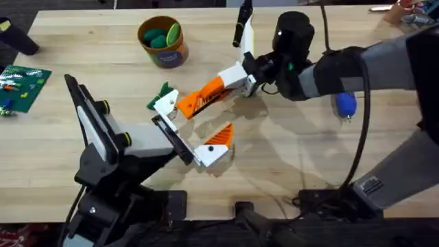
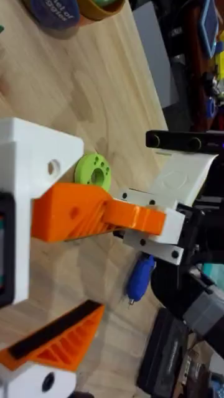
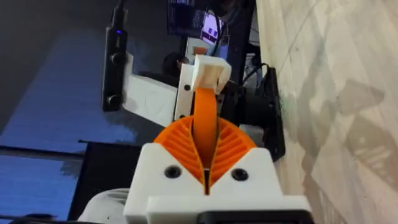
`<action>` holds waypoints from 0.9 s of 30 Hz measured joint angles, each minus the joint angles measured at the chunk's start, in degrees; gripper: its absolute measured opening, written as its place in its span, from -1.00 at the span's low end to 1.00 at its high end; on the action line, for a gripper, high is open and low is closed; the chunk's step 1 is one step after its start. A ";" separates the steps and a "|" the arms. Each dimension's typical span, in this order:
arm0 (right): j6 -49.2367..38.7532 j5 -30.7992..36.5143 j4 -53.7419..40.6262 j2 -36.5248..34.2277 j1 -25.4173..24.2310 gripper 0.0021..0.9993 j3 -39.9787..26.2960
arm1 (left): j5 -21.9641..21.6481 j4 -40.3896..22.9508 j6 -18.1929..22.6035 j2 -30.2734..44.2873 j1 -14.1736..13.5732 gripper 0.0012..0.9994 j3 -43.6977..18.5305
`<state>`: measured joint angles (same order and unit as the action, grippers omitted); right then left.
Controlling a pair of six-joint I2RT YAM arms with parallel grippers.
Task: Pick up the gripper from the table and insert it into the empty holder that is missing its gripper. Then pick up a screw, insert it into the mounting hole, and use the screwdriver to tighten it. Finally, clean up the table by picking up the vegetable and placing it into the bucket.
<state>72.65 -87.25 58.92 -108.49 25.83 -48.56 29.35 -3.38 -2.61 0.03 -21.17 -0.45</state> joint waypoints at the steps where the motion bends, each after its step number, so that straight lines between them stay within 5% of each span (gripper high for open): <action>1: 0.20 0.02 0.00 0.00 0.31 -0.96 0.00 | 0.01 0.00 0.02 0.00 0.00 0.97 0.00; 27: 0.61 4.20 -2.84 0.00 1.50 -0.96 0.02 | -0.95 -0.02 -0.44 0.00 0.07 0.97 0.00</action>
<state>73.26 -83.05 56.07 -108.49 27.33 -48.53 28.39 -3.40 -3.05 0.03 -21.10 -0.45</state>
